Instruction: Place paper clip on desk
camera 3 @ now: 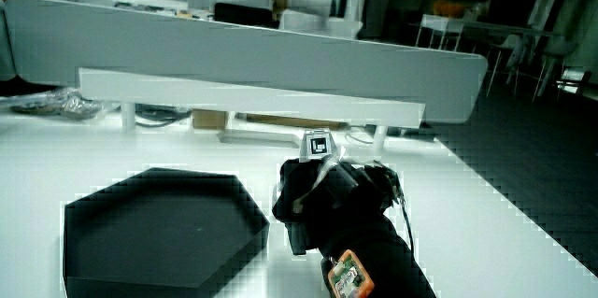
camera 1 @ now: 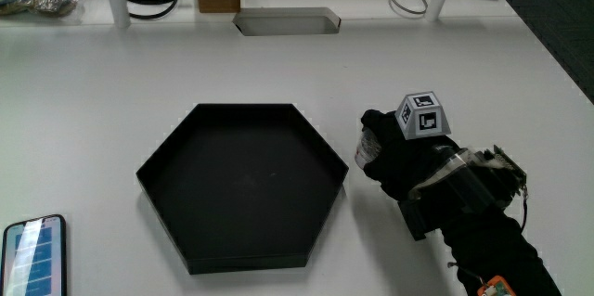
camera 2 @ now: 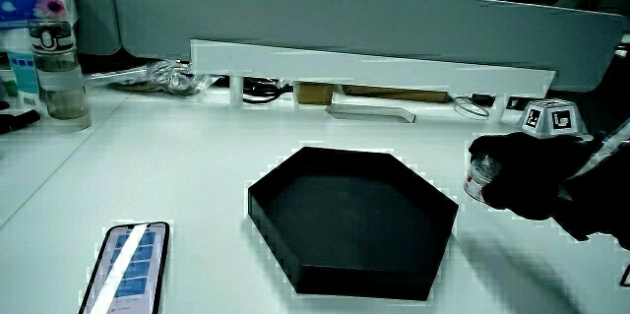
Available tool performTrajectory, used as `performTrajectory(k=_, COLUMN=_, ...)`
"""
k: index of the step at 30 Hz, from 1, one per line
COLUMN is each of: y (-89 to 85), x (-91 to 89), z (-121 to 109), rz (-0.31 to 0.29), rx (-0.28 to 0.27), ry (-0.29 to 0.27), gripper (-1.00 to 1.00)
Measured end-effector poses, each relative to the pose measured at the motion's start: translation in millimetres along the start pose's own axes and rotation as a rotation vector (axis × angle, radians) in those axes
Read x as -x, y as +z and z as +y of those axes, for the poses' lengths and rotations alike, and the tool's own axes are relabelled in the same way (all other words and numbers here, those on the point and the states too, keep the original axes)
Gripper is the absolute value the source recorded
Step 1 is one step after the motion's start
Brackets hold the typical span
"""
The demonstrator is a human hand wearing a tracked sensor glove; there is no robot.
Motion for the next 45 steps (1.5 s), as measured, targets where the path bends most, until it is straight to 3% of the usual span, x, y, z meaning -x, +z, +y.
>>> performTrajectory(k=1, y=0.3, x=-2.3, z=-1.0, rz=-0.008, rx=-0.015, ry=-0.01, gripper=0.0)
performTrajectory(k=2, y=-3.0, x=-6.3, z=2.1, rz=0.002, rx=0.015, ry=-0.013, gripper=0.0)
performTrajectory(k=7, y=-9.6, x=-18.0, z=2.4, rz=0.003, rx=0.01, ry=-0.05, gripper=0.0)
performTrajectory(k=10, y=-15.4, x=-16.7, z=0.5, rz=0.001, rx=0.004, ry=-0.036, gripper=0.0)
performTrajectory(k=15, y=-35.7, x=-25.8, z=12.4, rz=-0.01, rx=0.082, ry=-0.104, gripper=0.0)
performTrajectory(k=17, y=-36.7, x=-27.9, z=9.0, rz=-0.004, rx=0.059, ry=-0.103, gripper=0.0)
performTrajectory(k=19, y=-43.5, x=-30.6, z=12.3, rz=-0.004, rx=0.094, ry=-0.11, gripper=0.0)
performTrajectory(k=20, y=-43.4, x=-31.0, z=10.7, rz=0.0, rx=0.078, ry=-0.103, gripper=0.0)
performTrajectory(k=22, y=-46.7, x=-33.8, z=11.7, rz=0.005, rx=0.105, ry=-0.118, gripper=0.0)
performTrajectory(k=23, y=-47.4, x=-34.7, z=11.1, rz=0.005, rx=0.087, ry=-0.114, gripper=0.0)
performTrajectory(k=25, y=-50.9, x=-37.7, z=13.1, rz=0.008, rx=0.103, ry=-0.13, gripper=0.0)
performTrajectory(k=28, y=-50.0, x=-36.4, z=9.8, rz=0.02, rx=0.104, ry=-0.101, gripper=0.0)
performTrajectory(k=29, y=-51.2, x=-36.8, z=10.9, rz=0.008, rx=0.096, ry=-0.121, gripper=0.0)
performTrajectory(k=33, y=-48.8, x=-32.2, z=6.9, rz=-0.004, rx=0.077, ry=-0.106, gripper=0.0)
performTrajectory(k=34, y=-51.7, x=-31.9, z=9.5, rz=-0.018, rx=0.094, ry=-0.115, gripper=0.0)
performTrajectory(k=35, y=-50.7, x=-34.5, z=8.3, rz=0.039, rx=0.074, ry=-0.104, gripper=0.0)
performTrajectory(k=38, y=-40.8, x=-33.6, z=0.3, rz=0.034, rx=0.026, ry=-0.118, gripper=0.0)
performTrajectory(k=40, y=-37.2, x=-32.1, z=-0.9, rz=0.039, rx=0.041, ry=-0.109, gripper=0.0)
performTrajectory(k=41, y=-37.4, x=-31.6, z=-0.7, rz=0.057, rx=0.057, ry=-0.089, gripper=-0.06)
performTrajectory(k=42, y=-37.9, x=-32.0, z=-0.6, rz=0.044, rx=0.046, ry=-0.113, gripper=-0.13)
performTrajectory(k=45, y=-37.7, x=-32.0, z=-1.4, rz=0.035, rx=0.047, ry=-0.113, gripper=-0.31)
